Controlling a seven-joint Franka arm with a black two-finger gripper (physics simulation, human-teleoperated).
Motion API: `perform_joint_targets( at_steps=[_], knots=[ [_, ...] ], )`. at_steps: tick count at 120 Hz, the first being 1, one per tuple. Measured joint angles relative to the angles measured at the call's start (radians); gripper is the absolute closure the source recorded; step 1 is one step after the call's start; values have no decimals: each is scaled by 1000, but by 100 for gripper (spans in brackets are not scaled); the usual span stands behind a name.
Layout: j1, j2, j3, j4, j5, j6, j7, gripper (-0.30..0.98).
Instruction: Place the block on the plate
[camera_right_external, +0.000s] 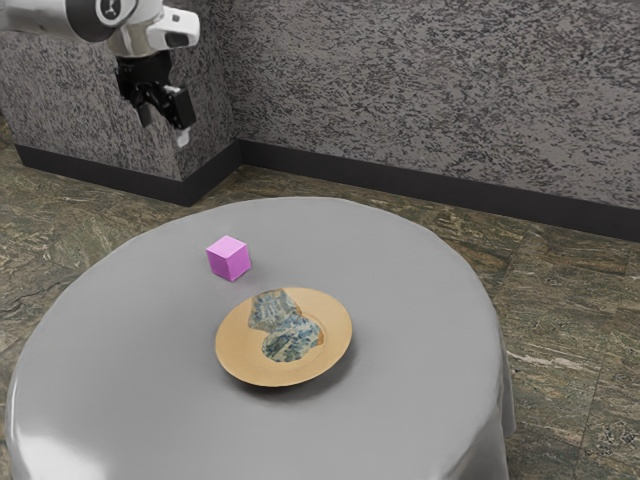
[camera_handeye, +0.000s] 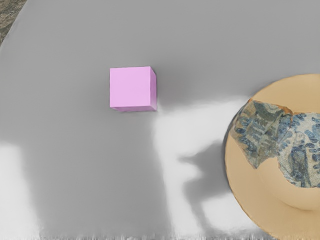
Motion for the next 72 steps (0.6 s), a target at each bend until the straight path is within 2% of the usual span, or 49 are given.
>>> perform_joint_targets(
  at_steps=[13, 36, 72],
  knots=[
    [4, 19, 5, -7, -12, 0, -4, 0],
    [80, 238, 6, 60, -41, 62, 7, 0],
    [98, 399, 1, 94, -83, 157, 29, 0]
  ],
)
